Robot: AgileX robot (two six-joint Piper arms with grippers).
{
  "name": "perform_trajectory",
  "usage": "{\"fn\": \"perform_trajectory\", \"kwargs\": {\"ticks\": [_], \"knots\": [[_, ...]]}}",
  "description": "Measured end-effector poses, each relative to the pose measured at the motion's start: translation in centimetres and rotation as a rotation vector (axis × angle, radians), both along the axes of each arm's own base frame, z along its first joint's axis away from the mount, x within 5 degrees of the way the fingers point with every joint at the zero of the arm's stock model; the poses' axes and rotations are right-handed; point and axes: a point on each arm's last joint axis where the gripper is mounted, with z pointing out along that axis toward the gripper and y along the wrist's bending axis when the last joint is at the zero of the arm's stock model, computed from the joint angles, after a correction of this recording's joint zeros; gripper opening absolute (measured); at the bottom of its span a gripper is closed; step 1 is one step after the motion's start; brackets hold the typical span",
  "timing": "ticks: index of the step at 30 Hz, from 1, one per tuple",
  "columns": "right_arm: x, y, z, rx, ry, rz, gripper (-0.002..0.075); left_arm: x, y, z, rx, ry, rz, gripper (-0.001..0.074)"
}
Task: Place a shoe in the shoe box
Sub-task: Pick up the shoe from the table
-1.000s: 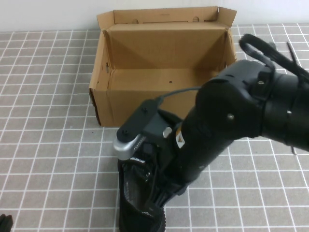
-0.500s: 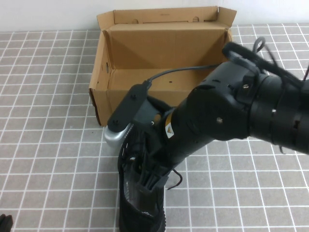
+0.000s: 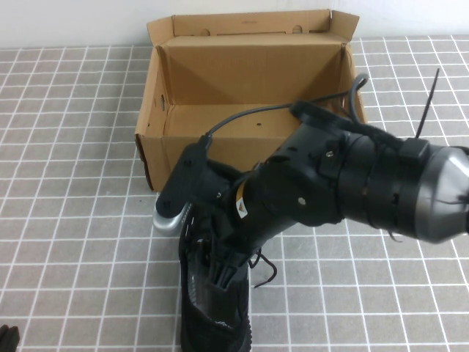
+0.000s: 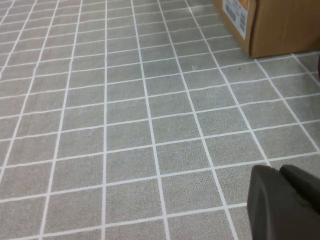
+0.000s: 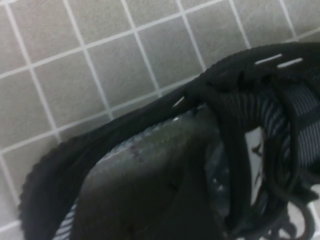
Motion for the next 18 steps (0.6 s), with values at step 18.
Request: {"fn": "perform_trajectory", "kwargs": {"ticks": [18], "knots": [[1.6, 0.7, -2.2, -0.014, -0.046, -0.013, 0.0424, 0.0, 0.0, 0.0, 0.0, 0.0, 0.0, -0.0001]]}}
